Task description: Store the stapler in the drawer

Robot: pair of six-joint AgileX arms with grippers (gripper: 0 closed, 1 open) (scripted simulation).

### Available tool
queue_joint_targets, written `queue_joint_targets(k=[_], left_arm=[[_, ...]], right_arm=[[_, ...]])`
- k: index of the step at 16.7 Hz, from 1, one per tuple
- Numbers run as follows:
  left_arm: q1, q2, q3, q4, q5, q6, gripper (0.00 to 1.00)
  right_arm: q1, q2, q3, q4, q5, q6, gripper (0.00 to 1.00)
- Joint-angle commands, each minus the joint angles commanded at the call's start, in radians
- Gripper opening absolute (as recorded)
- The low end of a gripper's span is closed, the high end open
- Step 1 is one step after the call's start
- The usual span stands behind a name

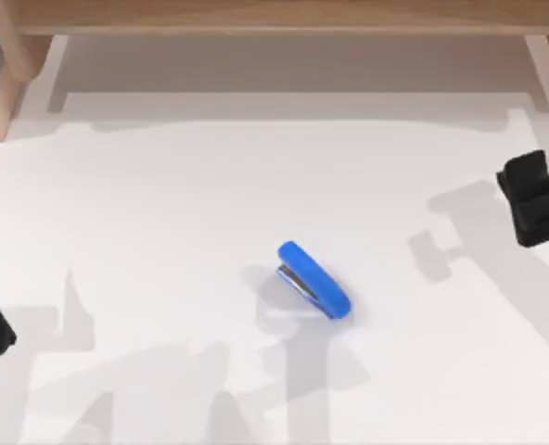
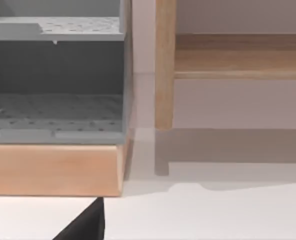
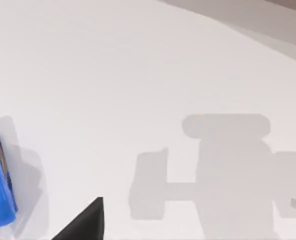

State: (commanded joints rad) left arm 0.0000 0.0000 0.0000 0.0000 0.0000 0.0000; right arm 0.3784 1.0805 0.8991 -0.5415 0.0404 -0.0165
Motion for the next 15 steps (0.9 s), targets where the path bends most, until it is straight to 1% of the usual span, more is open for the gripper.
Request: queue_joint_targets(k=[5, 9, 12, 15], left_arm=[[0.000, 0.000, 0.000, 0.000, 0.000, 0.000, 1.00], [0.000, 0.000, 0.000, 0.000, 0.000, 0.000, 1.00], [0.000, 0.000, 0.000, 0.000, 0.000, 0.000, 1.00], [0.000, 0.000, 0.000, 0.000, 0.000, 0.000, 1.00]], right_arm=[[0.151, 0.506, 0.403, -0.253, -0.007, -0.011, 1.00], [0.246, 0.856, 0.677, -0.426, -0.020, -0.020, 1.00], [0.297, 1.051, 0.831, -0.524, -0.030, -0.026, 1.00], [0.325, 1.160, 0.920, -0.582, -0.038, -0.029, 1.00]])
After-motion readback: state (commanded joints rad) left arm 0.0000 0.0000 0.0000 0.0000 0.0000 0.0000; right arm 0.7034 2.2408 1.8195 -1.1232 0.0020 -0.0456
